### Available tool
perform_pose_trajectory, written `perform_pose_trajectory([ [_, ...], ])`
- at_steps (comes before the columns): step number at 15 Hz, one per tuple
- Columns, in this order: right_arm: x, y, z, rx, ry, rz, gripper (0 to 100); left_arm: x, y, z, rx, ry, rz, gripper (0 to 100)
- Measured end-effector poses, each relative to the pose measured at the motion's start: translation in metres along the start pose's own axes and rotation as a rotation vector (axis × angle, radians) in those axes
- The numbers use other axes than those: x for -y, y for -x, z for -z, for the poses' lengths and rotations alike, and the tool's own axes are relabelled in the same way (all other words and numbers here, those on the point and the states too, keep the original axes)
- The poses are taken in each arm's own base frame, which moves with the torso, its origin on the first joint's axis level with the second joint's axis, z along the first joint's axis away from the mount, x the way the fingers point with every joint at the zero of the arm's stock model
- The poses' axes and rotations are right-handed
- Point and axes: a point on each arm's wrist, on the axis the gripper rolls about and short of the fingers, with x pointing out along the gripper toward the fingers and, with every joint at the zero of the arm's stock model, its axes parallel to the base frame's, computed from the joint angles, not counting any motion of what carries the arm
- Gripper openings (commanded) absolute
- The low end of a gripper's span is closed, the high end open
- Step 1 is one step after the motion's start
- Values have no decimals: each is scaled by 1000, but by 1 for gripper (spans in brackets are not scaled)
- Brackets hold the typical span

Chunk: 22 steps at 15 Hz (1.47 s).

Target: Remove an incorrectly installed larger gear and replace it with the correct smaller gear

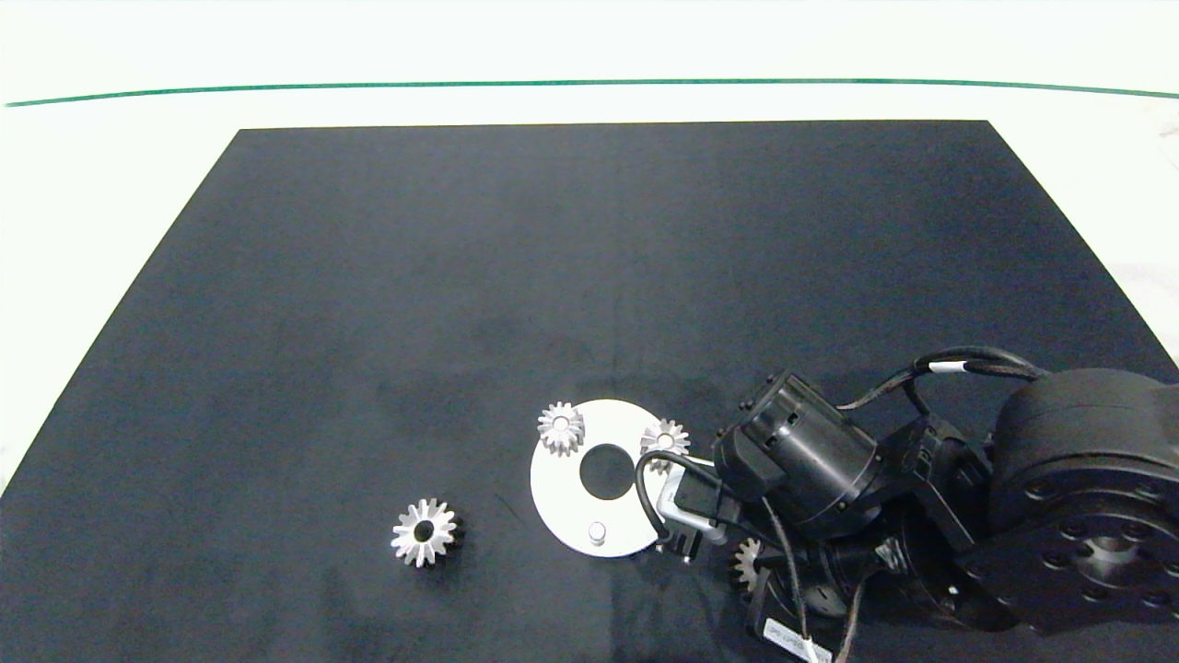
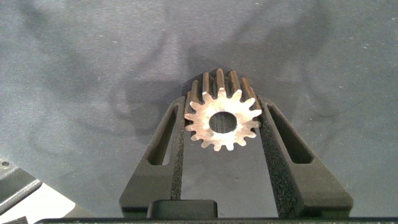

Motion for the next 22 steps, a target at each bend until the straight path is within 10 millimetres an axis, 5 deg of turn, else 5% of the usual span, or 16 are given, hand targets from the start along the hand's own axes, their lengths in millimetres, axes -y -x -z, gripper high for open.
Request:
perform_pose_trajectory([
  [4,-2,5,-3,23,4,1,31,0,0,0,0,0,0,100],
  [14,1,90,-48,246,60,19,31,0,0,0,0,-1,0,100],
  [22,-6,96,-79,135,184,-12,31,0,1,1,-2,-4,0,100],
])
